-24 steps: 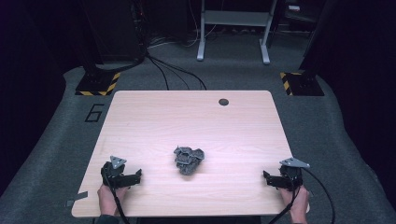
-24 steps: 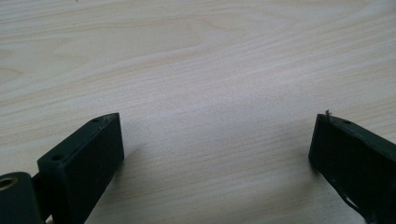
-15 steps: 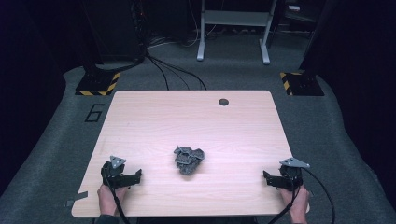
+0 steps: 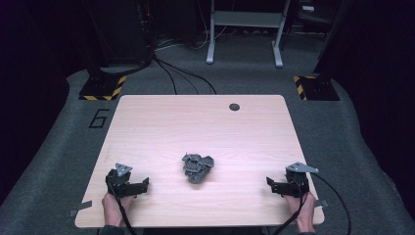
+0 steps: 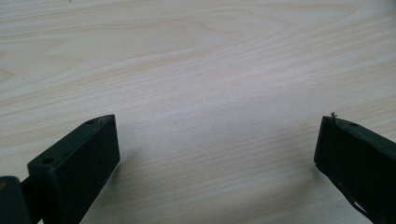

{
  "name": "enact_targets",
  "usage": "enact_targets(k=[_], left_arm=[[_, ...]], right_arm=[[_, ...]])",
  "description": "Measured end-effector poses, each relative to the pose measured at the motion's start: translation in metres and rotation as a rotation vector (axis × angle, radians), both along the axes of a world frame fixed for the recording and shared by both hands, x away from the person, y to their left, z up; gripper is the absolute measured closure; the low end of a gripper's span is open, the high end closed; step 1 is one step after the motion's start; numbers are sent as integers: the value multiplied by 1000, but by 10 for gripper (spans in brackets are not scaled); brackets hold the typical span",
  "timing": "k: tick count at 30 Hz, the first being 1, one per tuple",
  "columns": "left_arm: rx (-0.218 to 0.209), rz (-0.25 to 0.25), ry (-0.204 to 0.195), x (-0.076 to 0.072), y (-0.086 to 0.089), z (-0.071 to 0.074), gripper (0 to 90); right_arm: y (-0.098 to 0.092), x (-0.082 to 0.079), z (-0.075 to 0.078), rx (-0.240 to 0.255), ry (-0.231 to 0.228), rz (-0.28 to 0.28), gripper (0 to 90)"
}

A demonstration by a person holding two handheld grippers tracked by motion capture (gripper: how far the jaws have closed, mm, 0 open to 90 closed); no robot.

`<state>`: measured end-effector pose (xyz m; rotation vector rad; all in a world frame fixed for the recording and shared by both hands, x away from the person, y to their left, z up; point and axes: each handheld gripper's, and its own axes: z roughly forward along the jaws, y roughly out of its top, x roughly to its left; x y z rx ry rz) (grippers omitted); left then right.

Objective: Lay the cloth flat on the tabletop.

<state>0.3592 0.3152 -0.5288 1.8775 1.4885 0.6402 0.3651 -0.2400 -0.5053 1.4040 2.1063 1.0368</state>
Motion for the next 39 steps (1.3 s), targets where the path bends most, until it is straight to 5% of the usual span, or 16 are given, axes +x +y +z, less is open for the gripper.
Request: enact_targets(k=[6, 14, 19, 29, 36, 39], left_arm=[[-20, -43, -5, -2, -7, 7, 5], [-59, -172, -11, 4, -37, 22, 19], [-64, -238, -30, 7, -58, 31, 35], [-63, -355, -13, 15, -95, 32, 56], [-39, -411, -23, 21, -115, 33, 155], [-61, -427, -15, 26, -119, 34, 265]], right_arm=[[33, 5, 10, 25, -8, 77, 117], [100, 13, 29, 3, -19, 218, 152], [126, 20, 31, 4, -12, 263, 182], [159, 29, 27, -23, -26, 325, 273], [178, 36, 27, -57, -39, 346, 406], [185, 38, 28, -74, -41, 364, 479]])
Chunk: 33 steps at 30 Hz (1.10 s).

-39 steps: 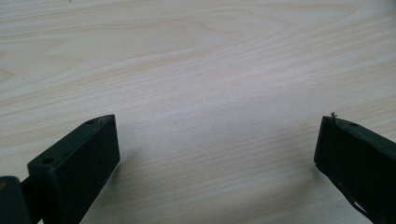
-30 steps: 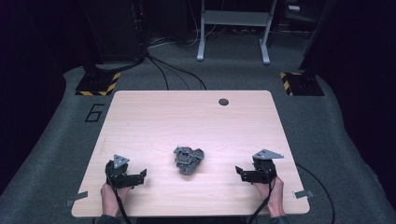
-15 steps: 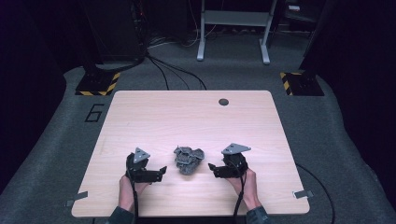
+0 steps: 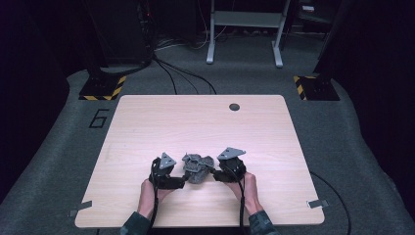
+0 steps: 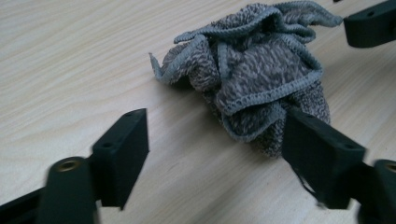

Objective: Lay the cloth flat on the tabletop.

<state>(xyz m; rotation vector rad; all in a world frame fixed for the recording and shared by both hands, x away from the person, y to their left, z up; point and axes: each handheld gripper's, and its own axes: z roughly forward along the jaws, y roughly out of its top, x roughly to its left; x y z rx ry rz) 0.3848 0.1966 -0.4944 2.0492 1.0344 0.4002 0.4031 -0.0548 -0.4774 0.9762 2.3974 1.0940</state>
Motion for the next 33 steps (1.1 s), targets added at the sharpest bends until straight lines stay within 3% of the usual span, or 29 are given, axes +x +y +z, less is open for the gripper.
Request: enact_targets(k=[2, 7, 9, 10, 12, 14, 23, 28, 33], left_arm=[[-18, -4, -9, 0, 0, 2, 307], [-33, -10, -5, 5, -3, -1, 526], [-34, -18, 4, 6, -4, -1, 632], [-28, -24, -1, 6, -5, -2, 671], [-27, -24, 3, 6, -7, -4, 760], [-37, -17, -6, 6, -7, -4, 834], [-14, -16, -47, 7, -4, 3, 882], [-8, -3, -66, 8, 4, 10, 882], [-14, 18, -55, 10, 14, 12, 882]], right_arm=[[3, 0, 0, -12, -8, 10, 531], [11, 1, -1, -52, -21, 16, 681], [12, 2, -2, -45, -13, 2, 706], [13, 2, -3, -45, -13, -1, 789], [13, 3, -4, -45, -16, -11, 858], [13, 3, -3, -50, -26, -15, 880], [2, 2, 1, -39, -58, -24, 889], [-10, 0, 8, -20, -74, -63, 891], [-24, 0, 13, -17, -84, -91, 891]])
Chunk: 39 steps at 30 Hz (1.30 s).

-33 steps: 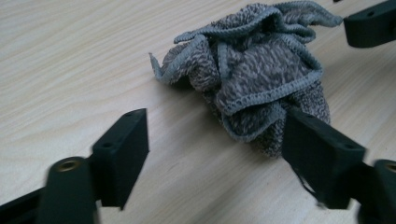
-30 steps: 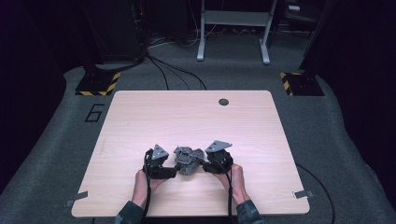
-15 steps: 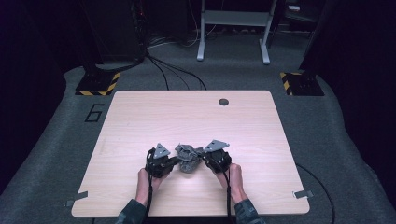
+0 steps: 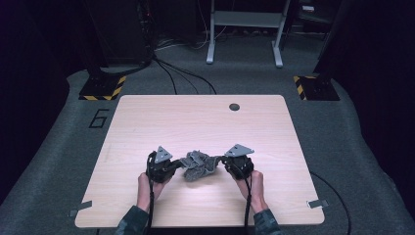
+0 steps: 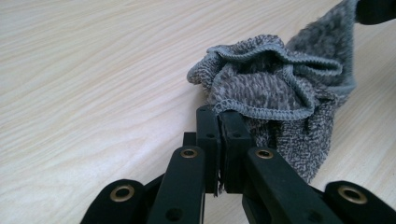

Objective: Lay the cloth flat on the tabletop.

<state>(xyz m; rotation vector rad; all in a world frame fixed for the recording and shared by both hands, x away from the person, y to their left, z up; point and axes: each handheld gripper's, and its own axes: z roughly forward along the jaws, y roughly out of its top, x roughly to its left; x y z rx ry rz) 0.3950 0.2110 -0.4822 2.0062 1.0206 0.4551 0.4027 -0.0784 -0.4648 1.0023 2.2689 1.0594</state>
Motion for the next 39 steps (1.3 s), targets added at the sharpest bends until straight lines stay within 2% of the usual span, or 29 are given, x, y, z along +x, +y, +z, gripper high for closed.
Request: enact_targets(k=[9, 15, 18, 19, 21, 24, 25, 26, 28, 30, 31, 33, 34, 35, 36, 37, 39], left_arm=[[-19, 23, 39, 7, 12, -4, 882], [-13, 27, 62, 7, 18, -7, 881], [-15, 39, 68, 6, 21, -8, 881], [1, 37, 67, 7, 25, -6, 881], [8, 40, 65, 7, 28, -5, 881], [5, 41, 65, 7, 30, -5, 880], [12, 37, 83, 6, 32, -6, 878], [2, 38, 91, 6, 33, -8, 877], [-4, 23, 117, 6, 36, -11, 865], [-7, 16, 132, 6, 37, -13, 838], [-15, 8, 144, 4, 37, -14, 689], [-12, 15, 140, 2, 37, -12, 569], [-12, 15, 140, 2, 37, -12, 519], [-2, 12, 135, 1, 37, -8, 481], [-2, 12, 135, 1, 37, -8, 455], [-2, 8, 130, 2, 37, -5, 431], [-9, 21, 122, 5, 36, -4, 410]], right_arm=[[-22, -3, 4, 12, -1, -42, 891], [-35, 0, 4, 19, -6, -70, 891], [-41, -1, 5, 14, 0, -88, 891], [-48, 1, 6, 12, -4, -108, 891], [-53, 2, 8, 14, -7, -120, 891], [-60, 3, 9, 17, 1, -140, 890], [-61, 3, 9, 9, 3, -141, 890], [-62, 3, 9, 3, 2, -138, 889], [-63, 2, 6, 2, 27, -136, 881], [-62, 2, 4, -5, 40, -127, 865], [-62, 0, 1, 1, 71, -111, 689], [-63, -2, 2, 29, 85, -81, 575], [-63, -2, 2, 29, 85, -81, 575], [-63, -4, 8, 61, 75, -55, 505], [-63, -4, 8, 61, 75, -55, 505], [-58, -6, 18, 81, 62, -37, 483], [-49, -5, 27, 81, 52, -5, 480]])
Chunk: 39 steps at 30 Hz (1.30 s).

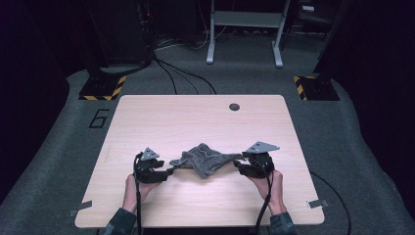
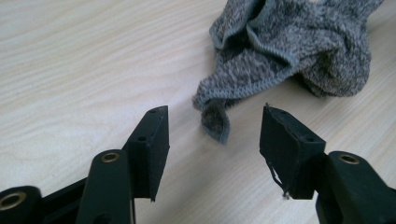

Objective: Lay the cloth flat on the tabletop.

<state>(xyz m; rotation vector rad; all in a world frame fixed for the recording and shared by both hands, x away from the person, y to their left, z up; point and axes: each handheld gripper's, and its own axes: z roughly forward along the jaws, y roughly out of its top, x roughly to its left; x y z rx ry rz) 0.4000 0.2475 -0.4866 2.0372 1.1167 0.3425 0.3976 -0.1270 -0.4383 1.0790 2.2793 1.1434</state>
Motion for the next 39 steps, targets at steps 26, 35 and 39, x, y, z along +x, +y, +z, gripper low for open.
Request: enact_targets(k=[26, 35, 39], left_arm=[[19, -165, 7, 3, -15, -13, 861], [-13, -266, 81, -12, -21, -8, 554], [-99, -201, 74, -3, -11, 9, 306]], right_arm=[[78, 54, -43, -211, 150, -20, 900], [41, 47, -28, -132, 121, -113, 659], [42, 39, -25, -141, 106, -105, 564]])
